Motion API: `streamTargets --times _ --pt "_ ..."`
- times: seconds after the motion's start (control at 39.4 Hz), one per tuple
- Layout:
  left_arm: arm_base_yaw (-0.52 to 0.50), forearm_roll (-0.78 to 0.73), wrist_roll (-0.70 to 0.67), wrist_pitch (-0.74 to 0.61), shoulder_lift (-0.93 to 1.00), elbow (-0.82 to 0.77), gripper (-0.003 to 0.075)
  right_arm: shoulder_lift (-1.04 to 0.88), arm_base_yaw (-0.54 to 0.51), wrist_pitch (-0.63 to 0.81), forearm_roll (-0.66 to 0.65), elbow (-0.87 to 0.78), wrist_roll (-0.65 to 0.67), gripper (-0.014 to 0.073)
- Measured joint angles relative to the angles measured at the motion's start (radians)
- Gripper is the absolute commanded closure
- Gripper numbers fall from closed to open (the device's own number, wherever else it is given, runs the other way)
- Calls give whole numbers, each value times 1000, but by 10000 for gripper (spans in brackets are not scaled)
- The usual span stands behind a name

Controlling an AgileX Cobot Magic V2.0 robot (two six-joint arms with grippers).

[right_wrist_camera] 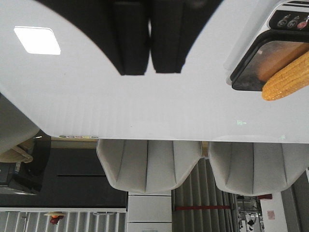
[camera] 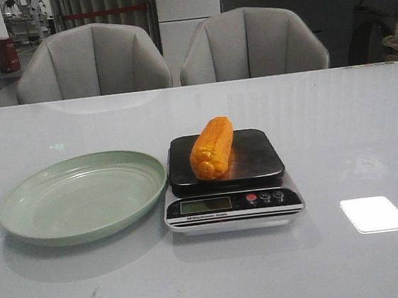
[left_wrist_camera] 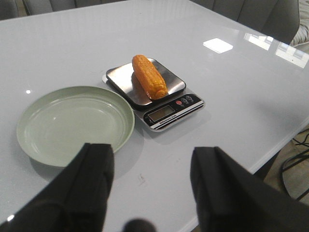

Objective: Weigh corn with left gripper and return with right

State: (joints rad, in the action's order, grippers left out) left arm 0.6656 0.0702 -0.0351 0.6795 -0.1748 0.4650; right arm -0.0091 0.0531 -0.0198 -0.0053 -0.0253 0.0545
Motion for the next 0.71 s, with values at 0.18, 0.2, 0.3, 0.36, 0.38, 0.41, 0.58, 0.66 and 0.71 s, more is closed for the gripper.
streamTargets --times 0.18,0.2,0.3,0.36,0.38,0.41,0.58,0.66,0.71 --pt "0 -8 0 21 155 -36 603 0 0 0 0 0 0 424" --pt "0 -10 0 23 167 -43 603 0 0 0 0 0 0 424" --pt "0 -10 2 23 181 -64 606 0 0 4 0 0 0 424" --pt "0 -10 2 23 181 -69 606 0 0 28 0 0 0 424" --pt "0 -10 2 23 181 -71 606 0 0 42 0 0 0 424" --pt "0 -10 2 23 181 -71 606 0 0 65 0 0 0 424" --pt "0 -10 2 20 181 -71 606 0 0 99 0 10 0 424" --pt "0 -12 4 20 181 -71 606 33 0 54 0 55 0 424" --pt "0 -12 4 20 181 -71 606 76 0 20 0 94 0 424"
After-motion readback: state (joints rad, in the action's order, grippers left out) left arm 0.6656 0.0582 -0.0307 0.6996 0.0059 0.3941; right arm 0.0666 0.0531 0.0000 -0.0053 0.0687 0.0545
